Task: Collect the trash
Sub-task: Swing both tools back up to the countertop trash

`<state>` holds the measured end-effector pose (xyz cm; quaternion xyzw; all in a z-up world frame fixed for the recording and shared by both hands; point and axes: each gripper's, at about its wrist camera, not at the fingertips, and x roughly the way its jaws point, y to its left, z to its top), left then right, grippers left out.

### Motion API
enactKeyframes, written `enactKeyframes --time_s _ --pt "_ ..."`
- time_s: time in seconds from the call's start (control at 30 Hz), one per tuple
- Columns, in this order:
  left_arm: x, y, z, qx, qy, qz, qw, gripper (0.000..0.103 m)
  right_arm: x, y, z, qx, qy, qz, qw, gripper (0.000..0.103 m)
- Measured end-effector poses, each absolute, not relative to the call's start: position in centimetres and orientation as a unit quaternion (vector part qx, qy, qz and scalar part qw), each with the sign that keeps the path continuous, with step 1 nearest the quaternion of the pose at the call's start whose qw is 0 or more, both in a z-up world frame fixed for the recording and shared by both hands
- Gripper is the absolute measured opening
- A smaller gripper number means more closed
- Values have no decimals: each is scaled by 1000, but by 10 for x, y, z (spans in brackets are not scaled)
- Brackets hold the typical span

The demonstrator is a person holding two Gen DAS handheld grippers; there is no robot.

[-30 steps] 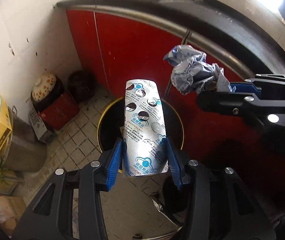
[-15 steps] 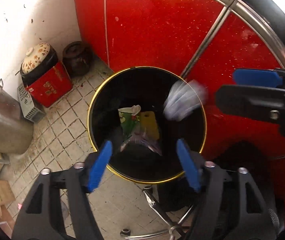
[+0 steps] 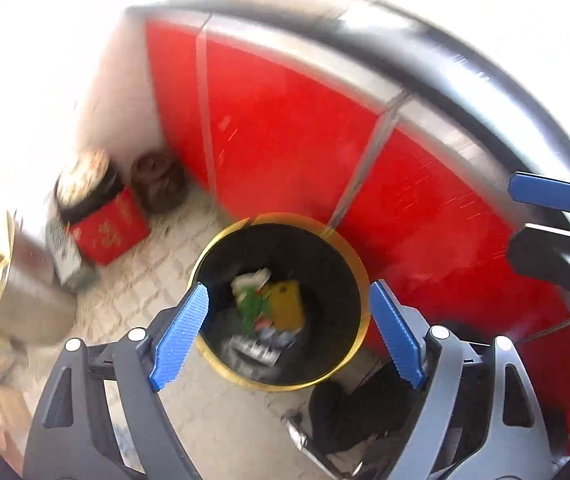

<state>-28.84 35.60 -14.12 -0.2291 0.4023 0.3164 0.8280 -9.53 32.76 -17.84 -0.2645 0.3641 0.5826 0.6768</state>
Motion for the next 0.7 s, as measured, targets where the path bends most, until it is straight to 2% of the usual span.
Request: enactKeyframes --time_s 0.2,0.33,0.47,0.7 --pt "-220 283 -56 -125 352 229 899 87 -49 215 -98 -181 322 506 779 84" --pt "-159 218 -23 -77 336 133 929 90 -9 104 -60 -122 307 404 853 84" --pt "-100 143 -7 -27 330 38 943 90 15 -9 -42 -87 306 287 904 85" --pt "-34 23 -4 31 337 -94 936 91 15 -169 -47 -16 314 155 937 84"
